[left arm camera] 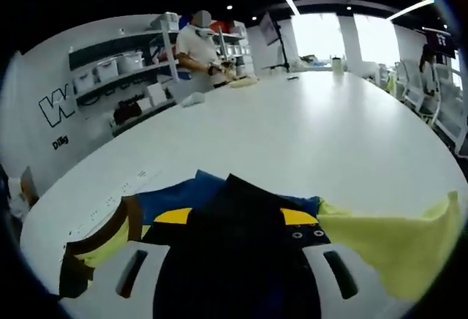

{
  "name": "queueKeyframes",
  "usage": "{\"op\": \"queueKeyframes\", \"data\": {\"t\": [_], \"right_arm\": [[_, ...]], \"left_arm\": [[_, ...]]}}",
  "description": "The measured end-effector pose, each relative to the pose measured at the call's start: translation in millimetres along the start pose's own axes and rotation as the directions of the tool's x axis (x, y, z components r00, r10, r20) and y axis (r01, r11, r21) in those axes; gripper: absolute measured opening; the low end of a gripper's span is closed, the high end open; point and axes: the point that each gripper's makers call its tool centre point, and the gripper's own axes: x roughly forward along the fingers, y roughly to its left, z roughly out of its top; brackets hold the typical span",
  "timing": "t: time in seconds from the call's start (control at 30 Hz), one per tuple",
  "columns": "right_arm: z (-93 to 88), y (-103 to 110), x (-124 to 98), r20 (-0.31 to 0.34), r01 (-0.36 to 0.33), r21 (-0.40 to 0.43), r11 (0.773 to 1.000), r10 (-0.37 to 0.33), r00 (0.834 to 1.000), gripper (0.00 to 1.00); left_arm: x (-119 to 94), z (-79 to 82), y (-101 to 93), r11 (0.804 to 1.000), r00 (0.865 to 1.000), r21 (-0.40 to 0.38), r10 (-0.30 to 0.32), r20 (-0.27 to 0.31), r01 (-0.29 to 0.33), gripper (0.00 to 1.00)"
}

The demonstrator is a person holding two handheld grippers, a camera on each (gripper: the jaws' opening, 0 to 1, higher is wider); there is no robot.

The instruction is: Fold the garment on the visible template until the final outline fits inside the template.

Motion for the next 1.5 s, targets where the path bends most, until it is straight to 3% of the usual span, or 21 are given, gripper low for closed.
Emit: {"op": "queueKeyframes", "data": {"t": [0.17,0.37,0.47,0.97,1.23,1.5], "right_arm": [[0.3,0.5,0.0,0.001,-0.001,-0.001,1.000,0.001,1.000,0.03],[0.5,0.7,-0.2,0.002,-0.002,-0.001,1.000,0.002,1.000,0.03],[0.5,0.8,-0.2,0.002,-0.002,-0.001,1.000,0.002,1.000,0.03],[0.2,3.5,0.2,0.000,-0.016,0.001,1.000,0.016,1.000,0.03],[0.9,4.3,0.5,0.003,-0.021,0.002,1.000,0.021,1.000,0.03],[3.0,5.4,0.1,0.014,-0.026,0.001,1.000,0.025,1.000,0.03]], "left_arm": [[-4.3,3.4,1.6,0.999,1.000,-0.043,0.002,0.029,-0.001,0.60],[-8.5,8.5,1.9,0.998,0.999,-0.055,0.007,0.053,-0.004,0.68],[-15.5,13.4,6.9,0.998,0.997,-0.069,0.018,0.078,-0.013,0.68],[-56.4,7.0,28.8,0.994,0.995,-0.088,0.075,0.066,-0.069,0.68],[-95.6,-6.1,40.2,0.986,0.991,-0.116,0.123,0.052,-0.116,0.68],[-130.9,-11.6,38.8,0.980,0.986,-0.137,0.156,0.056,-0.147,0.67]]}}
